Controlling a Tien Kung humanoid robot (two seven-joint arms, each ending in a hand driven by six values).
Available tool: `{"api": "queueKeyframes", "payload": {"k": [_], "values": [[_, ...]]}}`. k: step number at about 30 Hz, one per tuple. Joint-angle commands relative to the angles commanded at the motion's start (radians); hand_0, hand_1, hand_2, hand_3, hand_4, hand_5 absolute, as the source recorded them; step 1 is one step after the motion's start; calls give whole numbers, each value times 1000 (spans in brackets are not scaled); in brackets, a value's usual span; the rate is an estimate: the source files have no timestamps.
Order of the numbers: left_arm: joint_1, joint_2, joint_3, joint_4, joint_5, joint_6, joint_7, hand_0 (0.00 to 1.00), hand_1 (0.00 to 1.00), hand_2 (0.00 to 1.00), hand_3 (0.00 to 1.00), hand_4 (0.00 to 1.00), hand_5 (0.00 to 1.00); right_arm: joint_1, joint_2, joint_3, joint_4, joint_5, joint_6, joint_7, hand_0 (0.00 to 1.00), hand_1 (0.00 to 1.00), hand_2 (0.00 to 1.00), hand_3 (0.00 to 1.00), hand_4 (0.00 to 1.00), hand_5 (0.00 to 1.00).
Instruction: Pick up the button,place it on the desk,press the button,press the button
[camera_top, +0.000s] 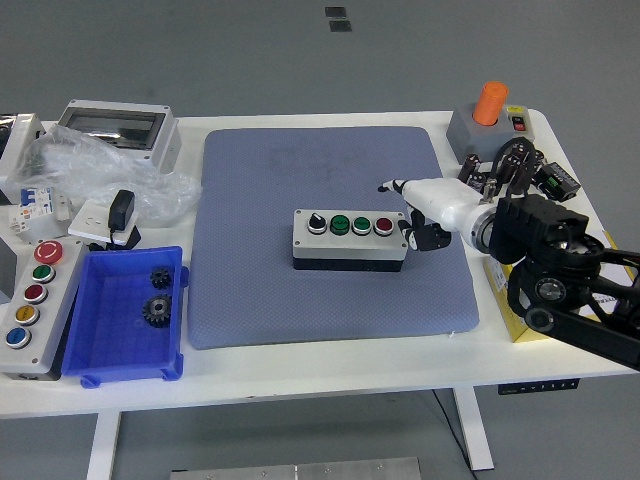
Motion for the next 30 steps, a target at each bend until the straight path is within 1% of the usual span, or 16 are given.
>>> {"api": "queueKeyframes", "payload": {"k": [4, 5, 7, 10, 11, 13, 15, 16, 17, 19, 21, 22, 23, 28, 29, 30], "values": [[1, -1, 2, 0, -2, 1, 2, 587, 627, 603, 611, 562, 387, -24, -2, 46, -29, 17, -95, 77, 556, 470, 290, 910, 371, 2], [1, -1, 2, 0, -2, 2, 3, 588, 627, 602, 611, 562, 387, -31, 2, 57, -44, 27, -120, 100, 464, 441, 306, 832, 570, 130], [1, -1, 0, 0, 2, 4, 8, 588, 627, 602, 611, 562, 387, -52, 13, 84, -82, 60, -179, 152, 464, 441, 306, 832, 570, 130], [2, -3, -9, -1, 17, 15, 24, 588, 627, 602, 611, 562, 387, -107, 46, 151, -145, 127, -271, 249, 464, 441, 306, 832, 570, 130], [2, -4, -10, -1, 20, 18, 29, 587, 627, 603, 611, 562, 388, -124, 54, 172, -163, 150, -297, 280, 574, 585, 623, 805, 882, 317], [5, -6, -14, -2, 27, 25, 40, 587, 627, 603, 611, 562, 388, -171, 84, 231, -207, 219, -353, 363, 574, 585, 623, 805, 882, 317], [8, -7, -15, -3, 31, 32, 49, 587, 627, 603, 611, 562, 388, -209, 109, 279, -239, 281, -389, 429, 574, 585, 623, 805, 882, 317], [10, -8, -14, -3, 31, 35, 54, 587, 627, 603, 611, 562, 388, -233, 126, 311, -257, 323, -398, 471, 574, 585, 623, 805, 882, 317], [12, -9, -12, -3, 30, 37, 57, 587, 628, 603, 611, 562, 385, -252, 140, 337, -270, 359, -398, 507, 786, 796, 860, 863, 998, 686], [15, -10, -10, -3, 28, 40, 60, 587, 628, 603, 611, 562, 385, -296, 167, 391, -289, 434, -378, 583, 786, 796, 860, 863, 998, 686], [17, -11, -12, -3, 28, 42, 61, 587, 628, 603, 611, 562, 385, -342, 190, 446, -301, 524, -337, 673, 786, 796, 860, 863, 998, 686], [17, -11, -13, -3, 28, 42, 61, 587, 628, 603, 611, 562, 385, -356, 196, 463, -303, 554, -324, 703, 786, 796, 860, 863, 998, 686], [17, -12, -14, -3, 28, 42, 60, 588, 627, 605, 612, 562, 386, -376, 204, 485, -307, 596, -303, 745, 837, 820, 876, 865, 998, 839], [19, -18, -15, -2, 27, 41, 59, 588, 627, 605, 612, 562, 386, -433, 228, 545, -323, 792, -198, 927, 837, 820, 876, 865, 998, 839], [19, -19, -14, -2, 26, 41, 59, 588, 628, 605, 611, 559, 391, -442, 232, 551, -325, 834, -173, 962, 885, 840, 892, 887, 998, 998], [19, -19, -15, -2, 26, 40, 58, 588, 628, 605, 611, 559, 391, -450, 235, 556, -327, 870, -155, 990, 885, 840, 892, 887, 998, 998]]}}
